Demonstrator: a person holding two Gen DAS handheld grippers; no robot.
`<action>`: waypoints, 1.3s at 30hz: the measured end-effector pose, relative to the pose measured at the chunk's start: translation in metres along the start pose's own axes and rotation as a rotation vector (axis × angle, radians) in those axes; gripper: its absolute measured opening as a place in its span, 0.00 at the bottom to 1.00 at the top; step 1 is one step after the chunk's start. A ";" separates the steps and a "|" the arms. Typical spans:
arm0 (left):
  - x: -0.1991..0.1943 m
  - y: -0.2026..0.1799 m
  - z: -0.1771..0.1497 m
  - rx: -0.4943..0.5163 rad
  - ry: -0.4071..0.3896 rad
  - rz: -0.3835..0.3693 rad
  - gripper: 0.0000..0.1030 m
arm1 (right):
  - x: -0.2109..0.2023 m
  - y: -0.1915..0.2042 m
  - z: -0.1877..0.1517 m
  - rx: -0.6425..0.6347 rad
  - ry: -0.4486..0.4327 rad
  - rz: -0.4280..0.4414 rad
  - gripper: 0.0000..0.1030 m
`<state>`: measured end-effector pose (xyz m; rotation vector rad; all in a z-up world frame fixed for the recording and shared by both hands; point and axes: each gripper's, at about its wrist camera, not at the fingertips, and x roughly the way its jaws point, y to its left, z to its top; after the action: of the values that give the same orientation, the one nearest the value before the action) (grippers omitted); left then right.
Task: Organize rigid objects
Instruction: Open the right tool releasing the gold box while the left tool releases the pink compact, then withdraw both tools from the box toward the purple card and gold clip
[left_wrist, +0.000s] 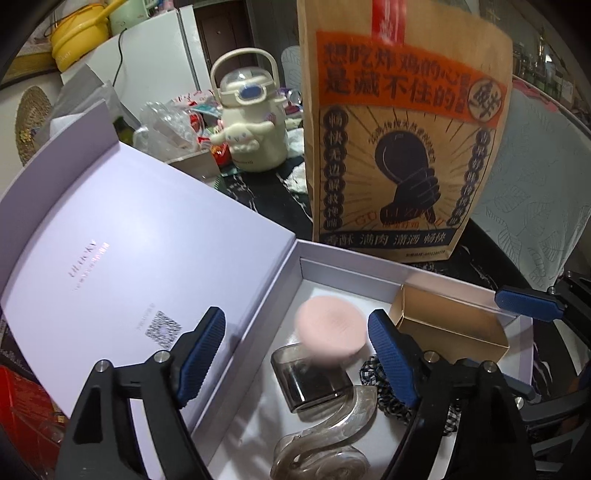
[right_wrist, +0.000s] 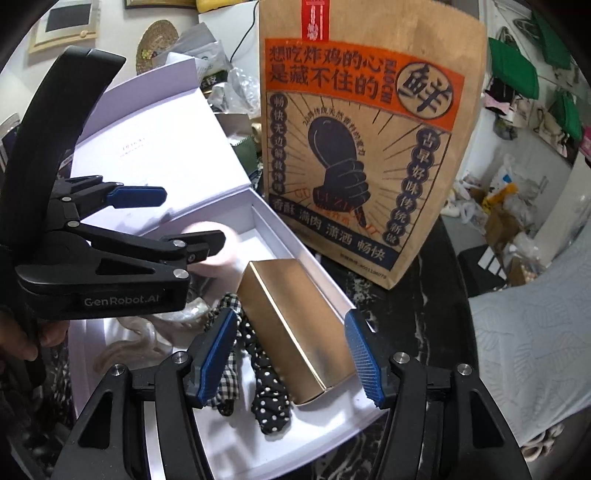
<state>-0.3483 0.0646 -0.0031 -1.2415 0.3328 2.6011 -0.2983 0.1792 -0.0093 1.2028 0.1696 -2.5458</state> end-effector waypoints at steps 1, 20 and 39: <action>-0.002 0.000 0.001 0.000 -0.005 0.005 0.78 | -0.003 0.000 0.001 -0.001 -0.005 -0.004 0.59; -0.081 0.019 0.006 -0.041 -0.130 0.022 0.85 | -0.063 0.015 0.013 -0.016 -0.123 -0.058 0.63; -0.179 0.025 -0.045 -0.059 -0.224 0.021 1.00 | -0.154 0.067 -0.009 -0.077 -0.271 -0.074 0.76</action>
<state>-0.2140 0.0062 0.1123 -0.9547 0.2287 2.7518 -0.1776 0.1549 0.1054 0.8275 0.2489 -2.7071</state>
